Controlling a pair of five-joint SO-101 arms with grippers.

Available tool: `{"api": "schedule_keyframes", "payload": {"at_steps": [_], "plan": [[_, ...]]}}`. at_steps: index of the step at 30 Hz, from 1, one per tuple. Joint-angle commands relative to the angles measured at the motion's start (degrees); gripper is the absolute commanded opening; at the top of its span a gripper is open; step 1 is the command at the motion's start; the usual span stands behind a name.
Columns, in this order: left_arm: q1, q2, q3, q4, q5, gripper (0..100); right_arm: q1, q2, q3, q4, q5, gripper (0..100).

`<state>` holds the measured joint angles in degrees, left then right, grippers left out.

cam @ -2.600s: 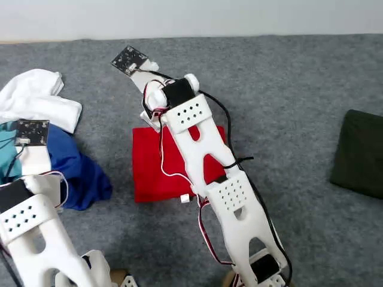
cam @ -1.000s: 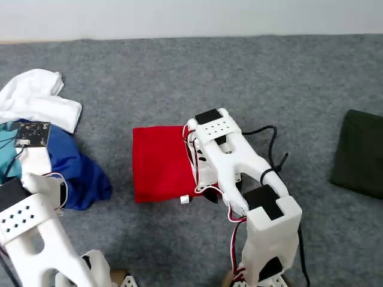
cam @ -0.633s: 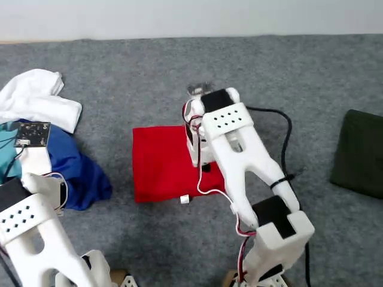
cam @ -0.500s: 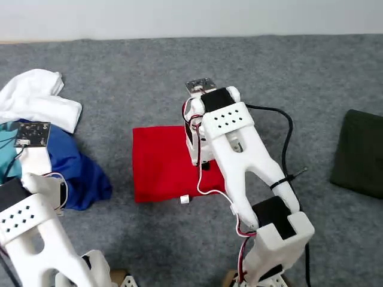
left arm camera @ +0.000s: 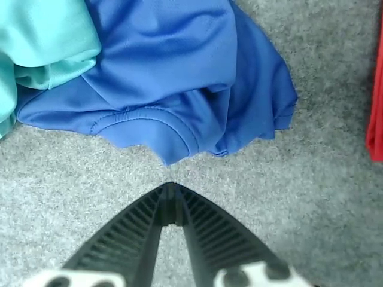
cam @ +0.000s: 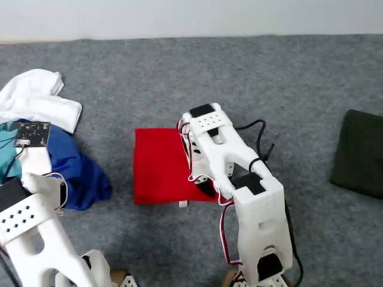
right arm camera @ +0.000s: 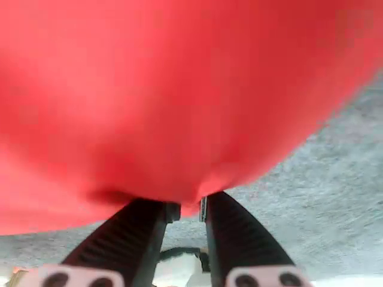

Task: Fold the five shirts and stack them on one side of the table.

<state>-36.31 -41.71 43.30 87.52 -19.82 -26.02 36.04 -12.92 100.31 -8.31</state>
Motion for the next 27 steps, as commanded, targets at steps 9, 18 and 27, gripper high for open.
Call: {"api": "schedule_keyframes", "payload": {"at_steps": [9, 18, 27], "plan": [[0.26, -1.23, -2.24, -0.7, 0.35, 0, -3.38, -23.78, -4.92, 2.33, 5.71, 15.3], [0.26, -1.23, -2.24, -0.7, 0.35, 0, -3.3, -25.71, -3.25, 1.89, 5.89, 22.1], [0.26, -1.23, -2.24, -0.53, 0.35, 0, 3.47, -16.22, -1.93, -0.22, 5.71, 22.1]]}}
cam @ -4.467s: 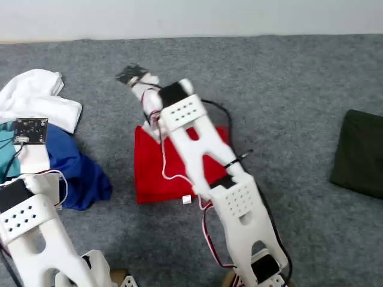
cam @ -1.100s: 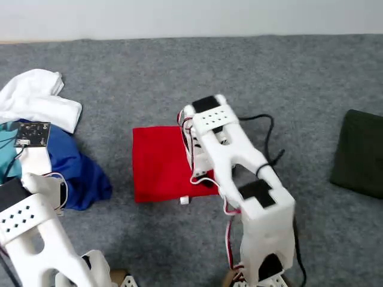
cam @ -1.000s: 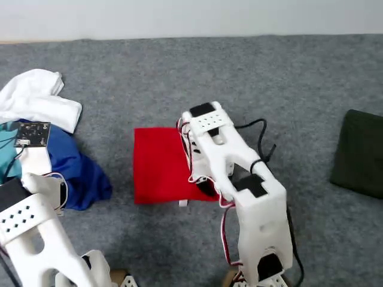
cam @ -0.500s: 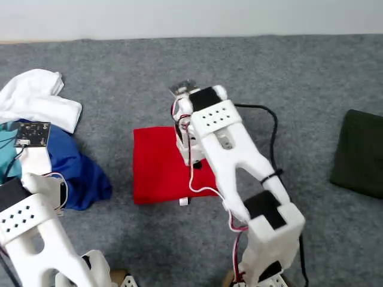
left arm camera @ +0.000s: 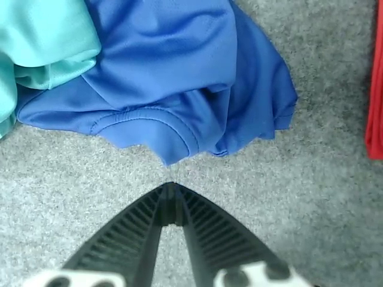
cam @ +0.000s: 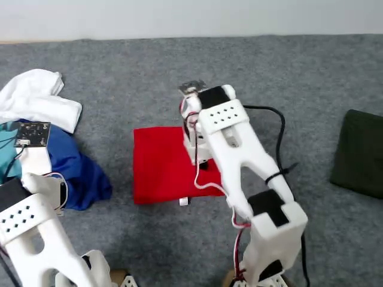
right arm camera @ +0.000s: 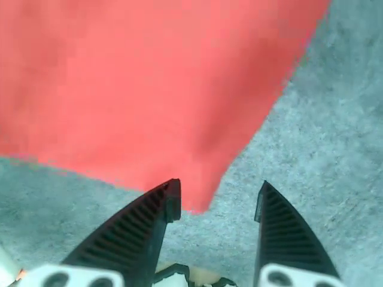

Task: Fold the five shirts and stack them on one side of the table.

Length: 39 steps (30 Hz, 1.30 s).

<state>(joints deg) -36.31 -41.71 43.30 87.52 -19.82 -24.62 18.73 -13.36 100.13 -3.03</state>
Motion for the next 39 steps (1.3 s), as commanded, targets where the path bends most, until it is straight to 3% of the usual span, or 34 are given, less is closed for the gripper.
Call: {"api": "schedule_keyframes", "payload": {"at_steps": [1, 19, 22, 26, 32, 39], "plan": [[0.26, -1.23, -2.24, -0.53, 0.35, 0, 2.51, 2.33, -2.02, -0.22, 0.44, 22.1], [0.26, -1.23, -2.15, -0.53, 0.35, 0, 0.22, 17.54, -8.88, -0.04, 0.44, 21.8], [0.26, -1.23, -2.15, -0.53, 0.35, 0, 0.22, 19.56, -8.88, 0.13, 0.53, 16.2], [0.26, -1.23, -2.15, -0.62, 0.35, 0, 0.22, 20.7, -8.88, 0.57, 0.62, 1.7], [0.26, -1.23, -2.24, -0.62, 0.35, 0, 4.44, 17.36, -8.97, 1.89, 0.7, 1.0], [0.26, -1.23, -2.33, -0.44, 0.35, 0, 11.91, 13.93, -15.3, 1.8, 20.57, 1.0]]}}
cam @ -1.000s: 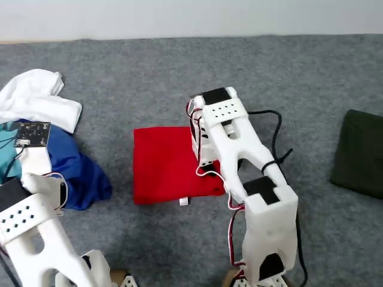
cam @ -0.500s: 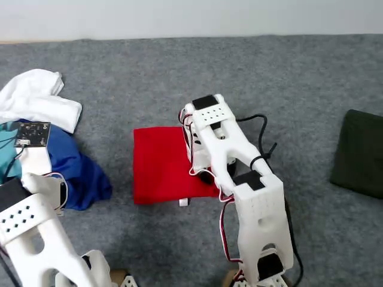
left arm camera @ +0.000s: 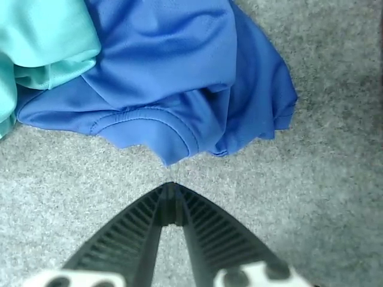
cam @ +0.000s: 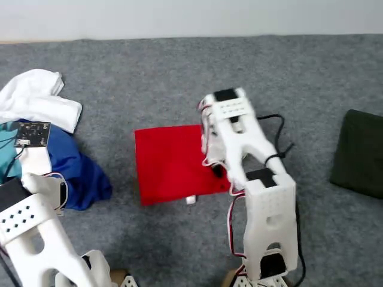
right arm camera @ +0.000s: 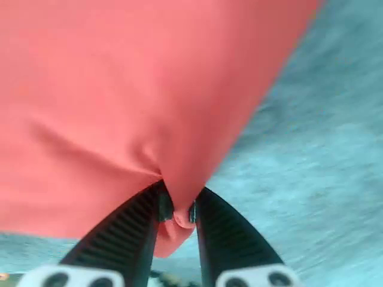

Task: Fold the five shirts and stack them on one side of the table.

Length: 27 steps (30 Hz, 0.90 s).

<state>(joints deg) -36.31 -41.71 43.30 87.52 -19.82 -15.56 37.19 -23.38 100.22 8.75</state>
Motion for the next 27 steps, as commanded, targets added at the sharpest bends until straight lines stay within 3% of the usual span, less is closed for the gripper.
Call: {"api": "schedule_keyframes", "payload": {"at_steps": [1, 8, 16, 22, 27], "plan": [[0.18, -1.32, -2.33, -0.18, 0.35, 0, 3.82, -4.44, -6.24, 1.63, 12.75, 1.0], [0.18, -1.32, -3.3, 3.16, 0.35, 0, 9.45, -4.44, -7.12, -6.02, 30.33, 1.0], [0.18, -1.32, -3.03, 2.73, 0.26, 0, 9.71, -2.77, -7.03, -19.38, 45.1, 0.9], [0.18, -1.32, -2.95, 2.73, 0.26, 0, 9.36, 1.54, -7.03, -32.57, 49.49, 0.9], [0.18, -1.32, -3.21, 2.73, 0.26, 0, 9.27, 2.24, -7.03, -33.36, 45.19, 1.0]]}}
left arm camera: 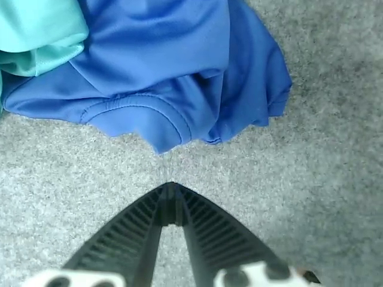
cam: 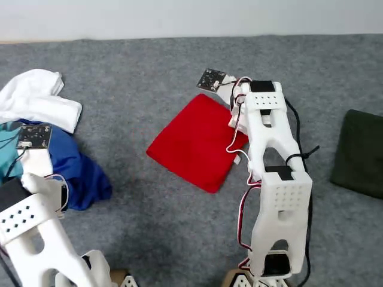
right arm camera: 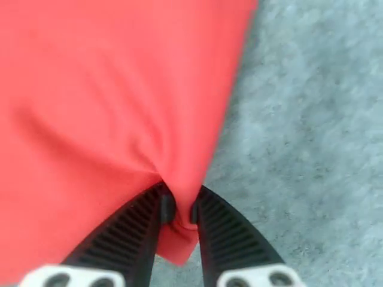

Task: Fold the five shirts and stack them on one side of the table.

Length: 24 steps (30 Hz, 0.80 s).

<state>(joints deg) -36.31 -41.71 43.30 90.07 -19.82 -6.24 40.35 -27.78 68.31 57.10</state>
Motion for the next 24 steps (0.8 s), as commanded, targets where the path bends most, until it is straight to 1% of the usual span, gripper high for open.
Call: {"api": "schedule_keyframes", "payload": {"at_steps": [1, 4, 7, 10, 12, 15, 20, 23, 24], "plan": [[0.18, -1.32, -3.21, 0.18, 0.26, 0, 0.04, -1.01, -2.73, -1.54, -5.01, 1.2], [0.26, -1.23, -2.86, 0.18, 0.26, 0, -0.04, -1.01, -4.13, -0.84, -7.65, 2.2], [0.44, -1.23, -2.86, 0.09, 0.18, 0, -0.31, -1.01, -6.68, 0.84, -10.37, 8.9], [0.44, -1.23, -2.86, -0.62, -0.18, 0, -0.31, -1.01, -10.73, 3.74, -16.26, 17.6], [0.44, -1.23, -2.86, -0.62, -2.37, 0, -0.4, -1.01, -14.77, 6.81, -20.92, 19.9], [0.35, -1.23, -2.86, -0.62, -4.4, 0, -1.1, -1.01, -21.8, 13.49, -27.78, 19.9], [0.26, -1.23, -2.86, -0.62, -4.48, 0, -2.24, -0.92, -31.74, 26.07, -42.73, 19.9], [0.26, -1.23, -2.86, -0.62, -4.48, 0, -2.51, -1.01, -35.69, 34.51, -47.21, 19.8], [0.26, -1.23, -2.86, -0.62, -4.48, 0, -2.42, -1.1, -36.13, 34.68, -48.0, 19.2]]}}
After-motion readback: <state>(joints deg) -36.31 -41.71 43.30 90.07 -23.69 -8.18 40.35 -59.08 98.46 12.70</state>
